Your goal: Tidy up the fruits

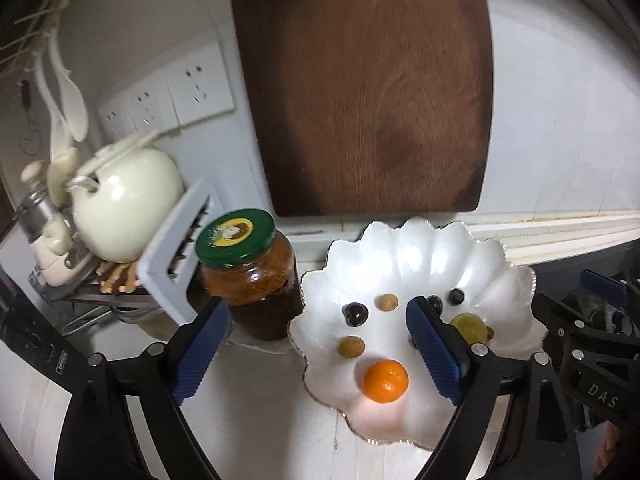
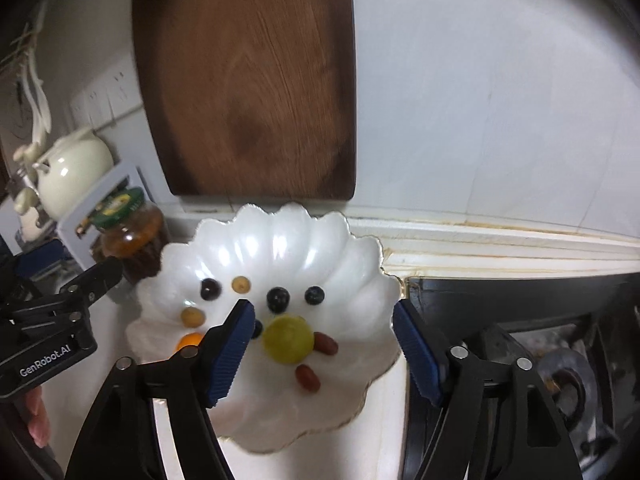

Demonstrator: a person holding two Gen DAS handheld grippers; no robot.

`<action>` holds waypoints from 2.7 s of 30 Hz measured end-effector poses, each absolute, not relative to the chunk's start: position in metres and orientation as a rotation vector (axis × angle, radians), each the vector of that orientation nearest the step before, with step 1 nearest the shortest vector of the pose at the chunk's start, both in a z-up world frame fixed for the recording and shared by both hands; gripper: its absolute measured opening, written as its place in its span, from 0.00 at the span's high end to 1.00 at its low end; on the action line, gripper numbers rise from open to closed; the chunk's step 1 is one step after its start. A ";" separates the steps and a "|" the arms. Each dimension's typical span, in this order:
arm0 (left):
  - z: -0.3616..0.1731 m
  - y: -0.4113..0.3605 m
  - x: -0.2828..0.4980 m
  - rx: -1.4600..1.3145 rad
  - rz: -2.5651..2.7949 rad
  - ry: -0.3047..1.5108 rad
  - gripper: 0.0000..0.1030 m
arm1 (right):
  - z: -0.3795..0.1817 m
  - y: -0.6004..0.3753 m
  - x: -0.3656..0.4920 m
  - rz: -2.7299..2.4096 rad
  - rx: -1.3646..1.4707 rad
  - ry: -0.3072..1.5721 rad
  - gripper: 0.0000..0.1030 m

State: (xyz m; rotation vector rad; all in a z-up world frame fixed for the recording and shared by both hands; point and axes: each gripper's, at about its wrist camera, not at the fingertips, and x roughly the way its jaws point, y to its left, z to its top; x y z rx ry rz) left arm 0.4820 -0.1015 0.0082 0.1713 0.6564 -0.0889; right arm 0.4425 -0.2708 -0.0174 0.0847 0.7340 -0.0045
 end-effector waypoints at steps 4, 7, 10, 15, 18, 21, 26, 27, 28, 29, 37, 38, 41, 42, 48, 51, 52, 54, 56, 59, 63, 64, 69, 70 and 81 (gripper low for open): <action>0.022 -0.094 0.455 0.136 -0.104 0.623 0.08 | -0.001 -0.268 0.412 -0.042 0.073 0.660 0.23; 0.029 -0.091 0.433 0.116 -0.107 0.599 0.06 | 0.011 -0.267 0.393 -0.071 0.058 0.618 0.20; 0.038 -0.089 0.410 0.108 -0.107 0.570 0.05 | 0.023 -0.266 0.371 -0.079 0.036 0.583 0.17; 0.050 -0.088 0.366 0.113 -0.072 0.503 0.03 | 0.037 -0.265 0.334 -0.081 0.006 0.534 0.17; 0.055 -0.086 0.340 0.118 -0.060 0.475 0.02 | 0.042 -0.264 0.312 -0.082 -0.010 0.513 0.17; 0.058 -0.084 0.316 0.114 -0.060 0.466 0.02 | 0.046 -0.263 0.289 -0.060 -0.013 0.498 0.17; 0.062 -0.080 0.278 0.101 -0.056 0.457 0.02 | 0.051 -0.262 0.252 -0.047 -0.013 0.474 0.17; 0.062 -0.080 0.272 0.100 -0.056 0.455 0.02 | 0.052 -0.262 0.246 -0.048 -0.017 0.470 0.17; 0.062 -0.079 0.262 0.099 -0.056 0.452 0.02 | 0.053 -0.262 0.239 -0.048 -0.021 0.463 0.17; 0.063 -0.078 0.256 0.098 -0.056 0.450 0.02 | 0.054 -0.263 0.231 -0.050 -0.022 0.455 0.17; 0.066 -0.077 0.195 0.103 -0.074 0.425 0.00 | 0.056 -0.269 0.170 -0.045 -0.010 0.444 0.17; 0.066 -0.076 0.189 0.101 -0.076 0.425 0.00 | 0.056 -0.269 0.164 -0.043 -0.010 0.444 0.17; 0.066 -0.076 0.170 0.093 -0.084 0.430 0.00 | 0.056 -0.268 0.142 -0.044 -0.011 0.444 0.17; 0.065 -0.075 0.162 0.091 -0.086 0.435 0.00 | 0.055 -0.268 0.135 -0.041 -0.009 0.446 0.17; 0.063 -0.075 0.128 0.097 -0.094 0.434 0.00 | 0.054 -0.269 0.100 -0.036 0.004 0.446 0.17; 0.065 -0.075 0.113 0.094 -0.094 0.426 0.00 | 0.053 -0.268 0.085 -0.034 0.005 0.446 0.17; 0.065 -0.075 0.108 0.096 -0.094 0.421 0.00 | 0.053 -0.269 0.079 -0.030 0.007 0.444 0.17; 0.066 -0.075 0.098 0.098 -0.093 0.415 0.00 | 0.054 -0.270 0.071 -0.031 0.009 0.441 0.17; 0.068 -0.076 0.090 0.099 -0.093 0.407 0.00 | 0.055 -0.271 0.062 -0.028 0.015 0.432 0.17; 0.068 -0.077 0.078 0.095 -0.097 0.402 0.00 | 0.055 -0.272 0.051 -0.022 0.017 0.431 0.17; 0.067 -0.076 0.067 0.093 -0.099 0.403 0.00 | 0.054 -0.271 0.039 -0.021 0.003 0.433 0.17; 0.066 -0.076 0.064 0.092 -0.100 0.404 0.00 | 0.054 -0.271 0.036 -0.022 0.001 0.431 0.17; 0.065 -0.077 0.053 0.094 -0.093 0.402 0.00 | 0.054 -0.271 0.024 -0.020 -0.002 0.425 0.17; 0.065 -0.077 0.050 0.095 -0.091 0.402 0.00 | 0.054 -0.271 0.022 -0.019 -0.001 0.421 0.17; 0.066 -0.073 0.032 0.083 -0.078 0.396 0.00 | 0.054 -0.269 0.008 -0.004 0.003 0.412 0.17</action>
